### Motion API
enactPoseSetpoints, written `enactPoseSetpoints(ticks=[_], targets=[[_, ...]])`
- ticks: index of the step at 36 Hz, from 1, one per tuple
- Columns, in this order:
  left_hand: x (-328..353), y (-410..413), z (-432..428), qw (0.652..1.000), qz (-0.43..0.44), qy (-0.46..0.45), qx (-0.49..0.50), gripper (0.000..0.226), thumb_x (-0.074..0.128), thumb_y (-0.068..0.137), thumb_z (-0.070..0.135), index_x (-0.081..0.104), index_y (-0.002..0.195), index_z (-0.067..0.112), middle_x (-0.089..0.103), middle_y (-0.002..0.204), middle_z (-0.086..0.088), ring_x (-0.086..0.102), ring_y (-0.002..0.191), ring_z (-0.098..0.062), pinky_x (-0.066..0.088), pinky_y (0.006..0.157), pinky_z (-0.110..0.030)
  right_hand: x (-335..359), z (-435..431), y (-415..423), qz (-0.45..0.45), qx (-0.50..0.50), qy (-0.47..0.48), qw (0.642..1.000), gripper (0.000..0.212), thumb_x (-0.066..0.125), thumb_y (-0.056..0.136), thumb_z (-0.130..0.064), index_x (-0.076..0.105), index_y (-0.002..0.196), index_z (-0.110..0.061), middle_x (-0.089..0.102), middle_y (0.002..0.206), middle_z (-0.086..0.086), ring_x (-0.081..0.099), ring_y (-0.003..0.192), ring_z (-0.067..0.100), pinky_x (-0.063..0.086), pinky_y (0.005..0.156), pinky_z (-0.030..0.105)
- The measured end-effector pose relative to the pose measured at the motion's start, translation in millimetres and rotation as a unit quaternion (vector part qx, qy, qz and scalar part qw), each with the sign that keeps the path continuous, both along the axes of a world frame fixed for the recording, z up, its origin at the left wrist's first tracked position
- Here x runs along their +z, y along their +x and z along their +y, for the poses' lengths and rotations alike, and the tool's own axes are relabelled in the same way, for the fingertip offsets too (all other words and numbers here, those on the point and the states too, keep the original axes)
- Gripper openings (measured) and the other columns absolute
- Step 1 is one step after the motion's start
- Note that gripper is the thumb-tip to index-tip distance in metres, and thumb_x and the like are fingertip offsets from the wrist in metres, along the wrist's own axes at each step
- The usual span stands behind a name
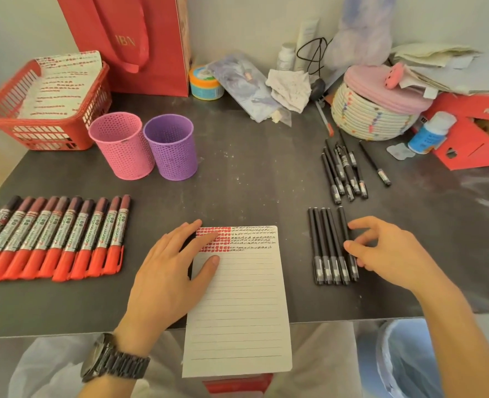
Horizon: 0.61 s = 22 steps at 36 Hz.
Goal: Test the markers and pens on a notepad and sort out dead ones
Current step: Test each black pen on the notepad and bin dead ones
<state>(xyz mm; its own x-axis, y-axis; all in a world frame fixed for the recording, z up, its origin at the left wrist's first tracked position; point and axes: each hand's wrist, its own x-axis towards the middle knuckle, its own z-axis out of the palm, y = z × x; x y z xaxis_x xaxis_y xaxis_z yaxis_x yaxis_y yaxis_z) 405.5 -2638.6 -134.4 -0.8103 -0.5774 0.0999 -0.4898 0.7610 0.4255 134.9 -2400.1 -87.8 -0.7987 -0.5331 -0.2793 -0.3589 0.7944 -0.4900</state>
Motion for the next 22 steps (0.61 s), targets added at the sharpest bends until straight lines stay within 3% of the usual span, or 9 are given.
enactPoseSetpoints(ticks=[3,5,15,22], targets=[[-0.5,-0.1,-0.6,1.0,0.0,0.001,-0.001,0.052,0.04,0.094,0.061,0.051,0.141,0.043,0.039,0.154,0.017,0.03,0.146,-0.009,0.027,0.117,-0.037,-0.7,0.5,2.0,0.001,-0.002,0.0,1.0,0.033,0.071,0.091,-0.04,0.059,0.122,-0.038,0.072,0.074,-0.016,0.067,0.069,0.003,0.052,0.07,0.03],[-0.9,0.1,-0.9,1.0,0.002,0.001,-0.003,0.052,0.039,0.094,0.061,0.051,0.141,0.043,0.038,0.154,0.017,0.03,0.146,-0.008,0.028,0.117,-0.037,-1.3,0.7,3.9,-0.014,-0.001,-0.004,1.0,0.032,0.072,0.09,-0.038,0.057,0.119,-0.039,0.072,0.071,-0.016,0.068,0.062,0.005,0.057,0.074,0.035],[-4.2,1.6,-1.1,1.0,0.012,-0.006,-0.006,0.048,0.041,0.097,0.059,0.053,0.14,0.04,0.041,0.154,0.016,0.032,0.145,-0.009,0.031,0.118,-0.038,-0.4,0.8,9.6,-0.012,0.011,-0.006,1.0,0.022,0.062,0.097,-0.039,0.054,0.117,-0.04,0.069,0.069,-0.027,0.065,0.059,-0.006,0.049,0.065,0.026],[-3.8,1.0,-1.1,1.0,0.014,-0.01,-0.006,0.05,0.04,0.095,0.059,0.052,0.14,0.042,0.039,0.154,0.017,0.032,0.145,-0.009,0.027,0.118,-0.035,2.3,0.5,11.7,-0.005,0.025,-0.002,1.0,0.022,0.062,0.098,-0.036,0.055,0.118,-0.041,0.069,0.071,-0.024,0.066,0.061,-0.004,0.054,0.072,0.031]])
